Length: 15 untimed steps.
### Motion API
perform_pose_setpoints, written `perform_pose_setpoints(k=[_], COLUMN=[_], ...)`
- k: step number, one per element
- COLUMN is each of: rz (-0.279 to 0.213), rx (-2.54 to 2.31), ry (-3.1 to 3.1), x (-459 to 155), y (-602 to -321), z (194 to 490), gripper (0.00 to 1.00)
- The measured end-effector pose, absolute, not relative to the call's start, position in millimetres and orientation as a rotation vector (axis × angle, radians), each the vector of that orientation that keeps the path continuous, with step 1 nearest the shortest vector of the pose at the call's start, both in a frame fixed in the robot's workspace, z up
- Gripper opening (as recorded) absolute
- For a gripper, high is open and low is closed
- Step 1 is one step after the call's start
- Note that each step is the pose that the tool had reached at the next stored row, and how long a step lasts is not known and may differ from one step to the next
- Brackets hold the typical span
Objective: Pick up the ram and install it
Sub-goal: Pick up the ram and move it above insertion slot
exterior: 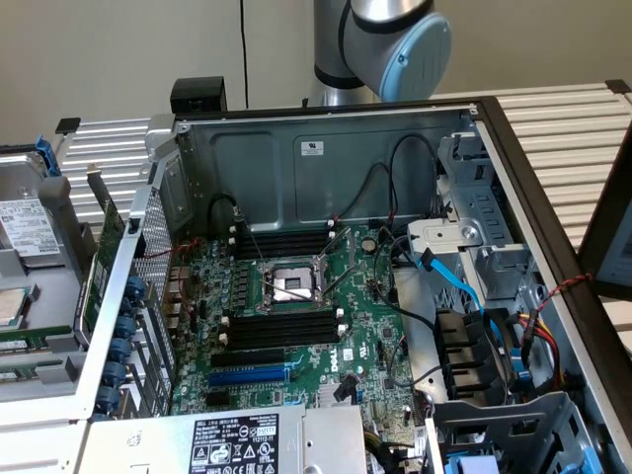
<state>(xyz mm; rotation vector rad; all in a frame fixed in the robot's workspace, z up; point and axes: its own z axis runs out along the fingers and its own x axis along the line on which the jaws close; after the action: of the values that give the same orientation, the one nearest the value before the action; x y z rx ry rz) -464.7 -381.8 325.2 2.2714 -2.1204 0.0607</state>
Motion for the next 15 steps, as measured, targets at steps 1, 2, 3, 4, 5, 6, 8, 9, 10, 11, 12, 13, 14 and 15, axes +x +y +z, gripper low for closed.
perform_pose_setpoints(k=[1,2,3,4,5,6,8,9,10,11,12,13,14,15], rz=[0.061,0.061,0.061,0.061,0.061,0.061,0.061,0.061,0.061,0.061,0.061,0.061,0.061,0.061], rx=[2.272,2.273,2.274,2.275,2.275,2.276,2.277,2.277,2.277,2.278,2.278,2.278,2.278,2.278], ry=[-2.119,-2.118,-2.117,-2.117,-2.116,-2.116,-2.114,-2.114,-2.114,-2.114,-2.113,-2.113,-2.113,-2.113], x=[-463,-462,-460,-460,-459,-459,-459,-459,-459,-459,-459,-459,-459,-459], y=[-382,-382,-382,-382,-382,-382,-382,-382,-382,-382,-382,-382,-383,-383], z=[323,322,320,318,316,314,311,309,307,305,303,302,300,298], gripper=[0.36,0.36,0.36,0.36,0.36,0.36,0.36,0.36,0.36,0.36,0.36,0.36,0.36,0.36])
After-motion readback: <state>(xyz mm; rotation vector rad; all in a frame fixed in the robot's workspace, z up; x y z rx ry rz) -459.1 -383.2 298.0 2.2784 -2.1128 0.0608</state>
